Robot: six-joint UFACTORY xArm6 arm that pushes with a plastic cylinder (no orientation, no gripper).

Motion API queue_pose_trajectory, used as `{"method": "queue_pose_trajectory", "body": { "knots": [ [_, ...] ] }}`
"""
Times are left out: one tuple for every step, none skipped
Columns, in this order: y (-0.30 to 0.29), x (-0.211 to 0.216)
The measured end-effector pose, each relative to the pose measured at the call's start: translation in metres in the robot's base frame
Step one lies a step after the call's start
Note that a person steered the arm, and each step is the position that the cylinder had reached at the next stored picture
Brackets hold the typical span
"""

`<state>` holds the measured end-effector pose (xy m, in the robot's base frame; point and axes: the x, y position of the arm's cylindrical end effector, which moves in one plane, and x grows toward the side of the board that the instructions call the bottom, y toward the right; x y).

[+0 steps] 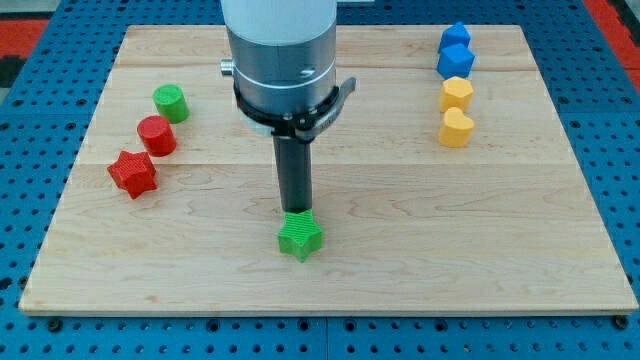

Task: Place the green circle close to the left of the green star

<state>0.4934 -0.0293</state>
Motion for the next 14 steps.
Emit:
{"method": "queue_pose_trajectory", "body": {
  "knots": [
    [-0.014, -0.071],
    [-0.014, -0.152],
    [-0.031, -0.221],
    [-0.088, -0.229],
    [-0.15, -0.229],
    [-0.169, -0.229],
    [-0.17, -0.224],
    [-0.17, -0.224],
    [-0.171, -0.218],
    [-0.157, -0.207],
    [-0.126, -0.188],
    [-0.142, -0.185],
    [-0.175, -0.173],
    [-0.139, -0.128]
  ]
}}
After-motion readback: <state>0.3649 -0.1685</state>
